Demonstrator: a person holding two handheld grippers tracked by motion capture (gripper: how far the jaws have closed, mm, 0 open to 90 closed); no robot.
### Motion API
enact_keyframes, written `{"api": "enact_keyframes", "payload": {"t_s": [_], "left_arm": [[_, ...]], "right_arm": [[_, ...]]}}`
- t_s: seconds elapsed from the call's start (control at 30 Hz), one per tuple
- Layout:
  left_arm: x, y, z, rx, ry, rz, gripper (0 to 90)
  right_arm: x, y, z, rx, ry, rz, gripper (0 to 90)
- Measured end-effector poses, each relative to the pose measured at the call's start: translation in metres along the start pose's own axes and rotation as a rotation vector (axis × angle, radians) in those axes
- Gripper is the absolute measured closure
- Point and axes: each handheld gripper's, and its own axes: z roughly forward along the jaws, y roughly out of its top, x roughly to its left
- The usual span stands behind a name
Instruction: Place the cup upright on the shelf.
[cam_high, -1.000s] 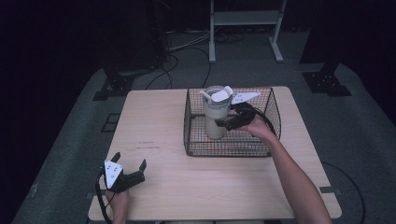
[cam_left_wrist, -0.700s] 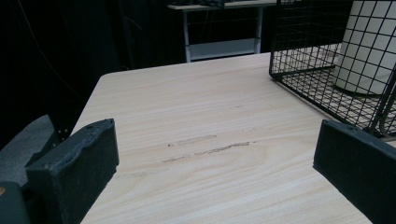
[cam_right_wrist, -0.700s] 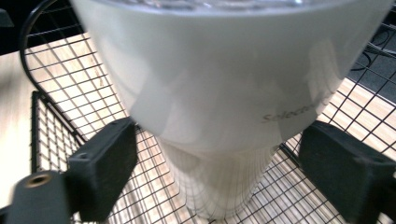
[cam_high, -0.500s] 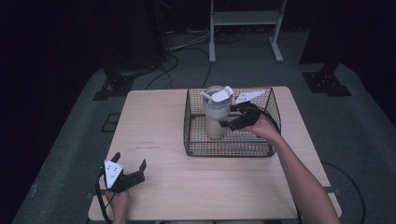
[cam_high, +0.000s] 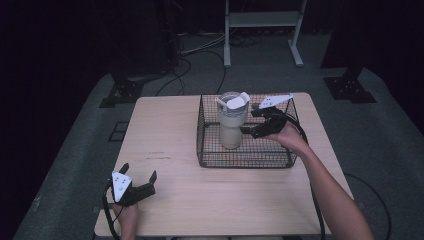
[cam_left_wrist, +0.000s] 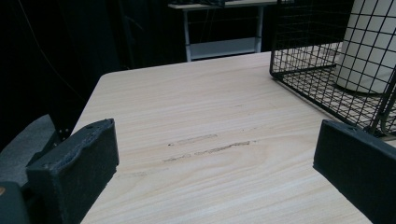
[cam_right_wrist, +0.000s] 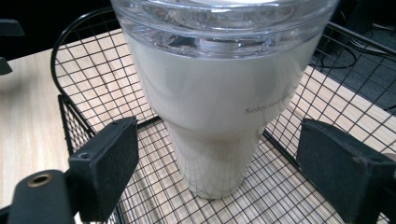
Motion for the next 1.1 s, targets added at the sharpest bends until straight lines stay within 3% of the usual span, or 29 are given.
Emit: {"api": "enact_keyframes", "payload": {"t_s": [0.23,0.47,1.1], "left_arm": [[0.0,0.0,0.0,0.001,0.001,0.0,0.0],[0.0,0.0,0.0,0.0,0.001,0.0,0.0],[-0.001,0.0,0.001,0.003,0.005,0.006,0.0]], "right_arm": [[0.001,0.001,-0.013,-0.008,0.01,0.003,12.4],[0.003,-0.002,-0.031,-0.053,0.011,0.007,12.4],[0.013,-0.023,-0.068,-0.05,0.013,-0.002,12.4]]}}
